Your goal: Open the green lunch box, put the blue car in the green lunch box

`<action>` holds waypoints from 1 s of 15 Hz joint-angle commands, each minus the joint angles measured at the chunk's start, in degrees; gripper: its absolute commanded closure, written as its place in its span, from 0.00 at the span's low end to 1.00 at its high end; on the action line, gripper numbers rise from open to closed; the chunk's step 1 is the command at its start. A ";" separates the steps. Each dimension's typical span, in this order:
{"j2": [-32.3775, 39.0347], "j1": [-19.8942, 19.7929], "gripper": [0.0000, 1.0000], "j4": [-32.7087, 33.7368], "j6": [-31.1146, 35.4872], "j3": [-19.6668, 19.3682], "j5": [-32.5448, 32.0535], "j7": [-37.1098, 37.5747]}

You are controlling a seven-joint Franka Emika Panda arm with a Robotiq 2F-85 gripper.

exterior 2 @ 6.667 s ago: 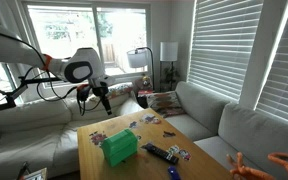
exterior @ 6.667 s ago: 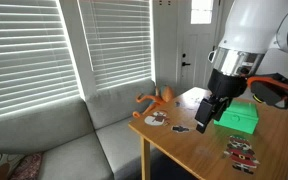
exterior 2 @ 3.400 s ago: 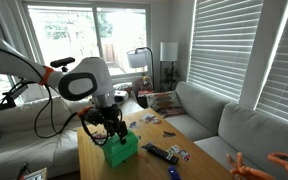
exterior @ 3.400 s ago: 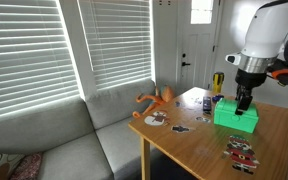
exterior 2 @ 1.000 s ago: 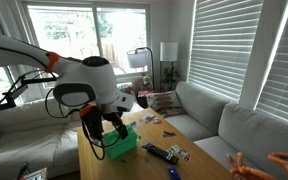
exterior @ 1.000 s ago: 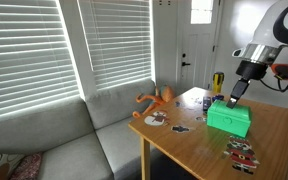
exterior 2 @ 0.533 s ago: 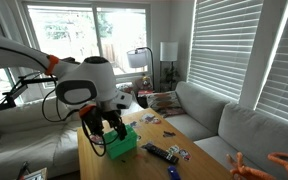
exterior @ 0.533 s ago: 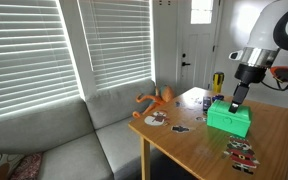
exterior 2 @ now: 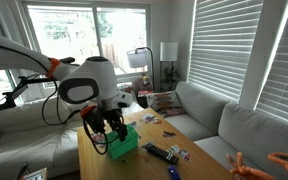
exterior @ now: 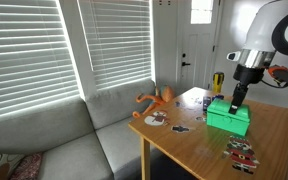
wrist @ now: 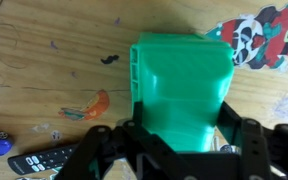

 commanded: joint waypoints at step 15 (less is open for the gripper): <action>-3.44 1.18 0.56 -0.70 -2.03 -8.68 21.47 -10.55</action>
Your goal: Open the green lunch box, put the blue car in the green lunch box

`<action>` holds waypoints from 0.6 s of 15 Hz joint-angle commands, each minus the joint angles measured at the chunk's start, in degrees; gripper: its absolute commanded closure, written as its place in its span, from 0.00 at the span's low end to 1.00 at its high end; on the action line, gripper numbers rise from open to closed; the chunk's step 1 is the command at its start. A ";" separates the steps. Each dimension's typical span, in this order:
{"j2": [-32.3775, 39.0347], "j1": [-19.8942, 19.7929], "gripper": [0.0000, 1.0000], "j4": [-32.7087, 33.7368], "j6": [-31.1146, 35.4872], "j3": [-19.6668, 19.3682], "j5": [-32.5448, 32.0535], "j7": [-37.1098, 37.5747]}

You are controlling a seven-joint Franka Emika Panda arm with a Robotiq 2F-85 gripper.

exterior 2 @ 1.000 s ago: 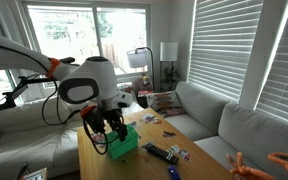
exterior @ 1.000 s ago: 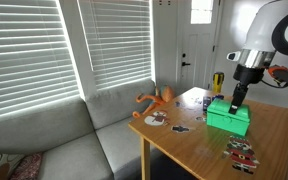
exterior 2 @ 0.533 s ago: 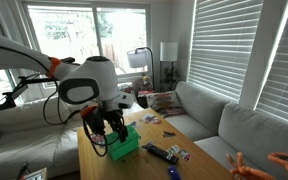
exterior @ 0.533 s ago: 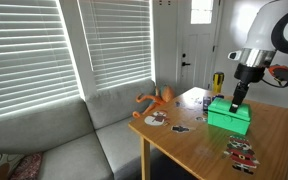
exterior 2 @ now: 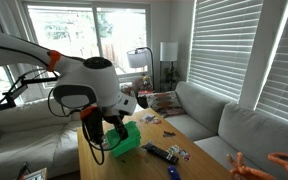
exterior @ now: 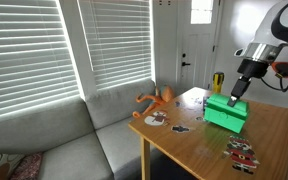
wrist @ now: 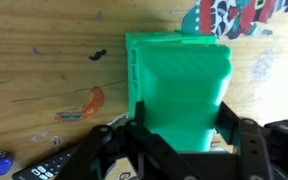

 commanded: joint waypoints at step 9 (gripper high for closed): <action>0.26 -0.59 0.31 -0.13 -3.50 -3.39 15.54 -4.49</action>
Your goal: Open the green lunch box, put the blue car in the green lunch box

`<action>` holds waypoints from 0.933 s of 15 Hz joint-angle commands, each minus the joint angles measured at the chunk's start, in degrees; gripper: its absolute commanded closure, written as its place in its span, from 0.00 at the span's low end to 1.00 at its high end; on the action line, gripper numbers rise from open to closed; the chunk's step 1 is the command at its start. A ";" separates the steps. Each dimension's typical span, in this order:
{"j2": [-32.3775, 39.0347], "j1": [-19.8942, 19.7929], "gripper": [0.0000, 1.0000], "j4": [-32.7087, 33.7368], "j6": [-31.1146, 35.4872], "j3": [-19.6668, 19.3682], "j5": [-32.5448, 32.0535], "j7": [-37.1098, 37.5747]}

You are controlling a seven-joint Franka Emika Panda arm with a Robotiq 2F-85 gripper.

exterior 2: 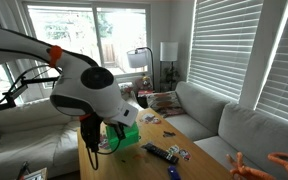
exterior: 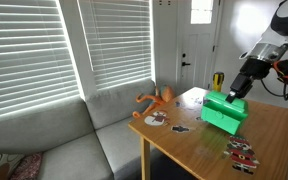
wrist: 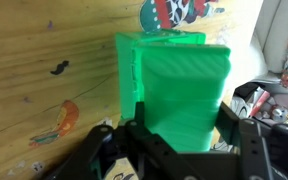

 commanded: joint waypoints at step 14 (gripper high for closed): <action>3.16 -2.09 0.56 1.91 -7.36 -1.44 17.38 -4.39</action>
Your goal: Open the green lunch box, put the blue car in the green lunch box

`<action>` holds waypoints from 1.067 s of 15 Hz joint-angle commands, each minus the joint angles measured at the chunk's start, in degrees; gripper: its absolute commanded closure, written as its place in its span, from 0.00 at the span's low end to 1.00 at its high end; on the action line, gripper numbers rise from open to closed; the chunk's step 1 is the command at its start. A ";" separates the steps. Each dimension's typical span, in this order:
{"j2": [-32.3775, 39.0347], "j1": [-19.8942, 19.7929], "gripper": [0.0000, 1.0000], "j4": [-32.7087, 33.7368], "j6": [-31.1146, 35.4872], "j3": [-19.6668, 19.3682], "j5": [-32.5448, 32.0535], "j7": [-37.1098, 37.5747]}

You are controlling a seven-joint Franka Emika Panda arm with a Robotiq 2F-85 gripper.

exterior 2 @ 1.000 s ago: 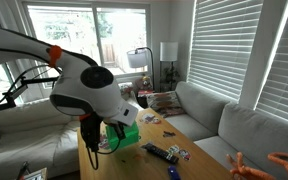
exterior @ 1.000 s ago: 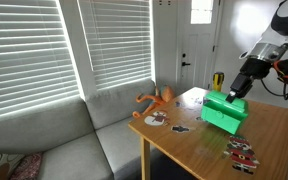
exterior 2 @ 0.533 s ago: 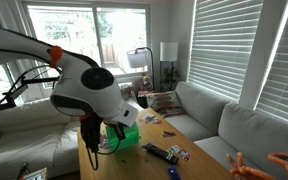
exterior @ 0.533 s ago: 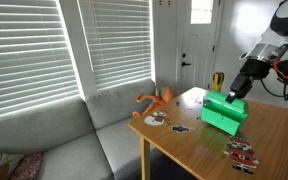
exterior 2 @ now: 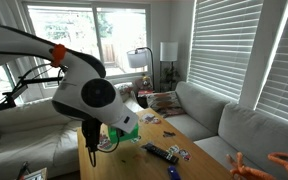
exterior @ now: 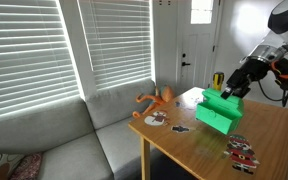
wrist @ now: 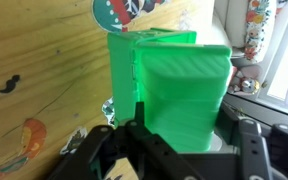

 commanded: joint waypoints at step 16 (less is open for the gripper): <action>4.95 -8.39 0.31 2.76 -12.33 1.61 5.26 -1.99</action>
